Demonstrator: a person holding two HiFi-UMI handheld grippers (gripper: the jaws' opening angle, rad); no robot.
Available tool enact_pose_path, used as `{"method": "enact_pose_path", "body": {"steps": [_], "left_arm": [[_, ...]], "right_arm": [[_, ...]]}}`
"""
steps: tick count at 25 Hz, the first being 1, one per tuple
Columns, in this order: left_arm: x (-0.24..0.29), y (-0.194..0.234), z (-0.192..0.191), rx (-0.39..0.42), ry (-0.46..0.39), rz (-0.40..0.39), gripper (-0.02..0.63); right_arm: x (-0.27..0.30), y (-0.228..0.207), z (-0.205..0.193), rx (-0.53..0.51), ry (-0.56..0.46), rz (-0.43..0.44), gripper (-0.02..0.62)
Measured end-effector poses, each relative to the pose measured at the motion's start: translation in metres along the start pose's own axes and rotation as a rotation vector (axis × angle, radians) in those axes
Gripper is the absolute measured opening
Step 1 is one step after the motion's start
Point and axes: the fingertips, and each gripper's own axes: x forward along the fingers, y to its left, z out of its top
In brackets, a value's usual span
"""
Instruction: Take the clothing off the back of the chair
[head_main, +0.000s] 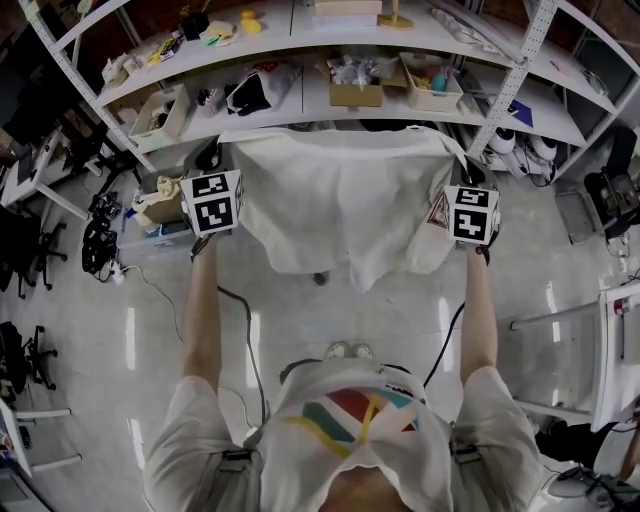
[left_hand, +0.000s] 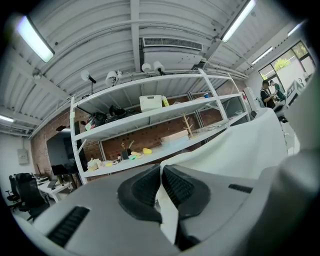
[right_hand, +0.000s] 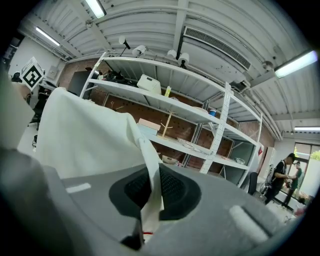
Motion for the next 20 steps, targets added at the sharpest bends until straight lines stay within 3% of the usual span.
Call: {"method": "enact_pose_path", "body": {"steps": [14, 20], "left_arm": [[-0.018, 0.028, 0.063, -0.027, -0.124, 0.100, 0.023], [-0.031, 0.045, 0.109, -0.021, -0.198, 0.133, 0.023]], "right_arm": [[-0.019, -0.031, 0.068, -0.035, -0.137, -0.041, 0.006], [-0.033, -0.048, 0.114, -0.057, -0.226, -0.070, 0.006]]}}
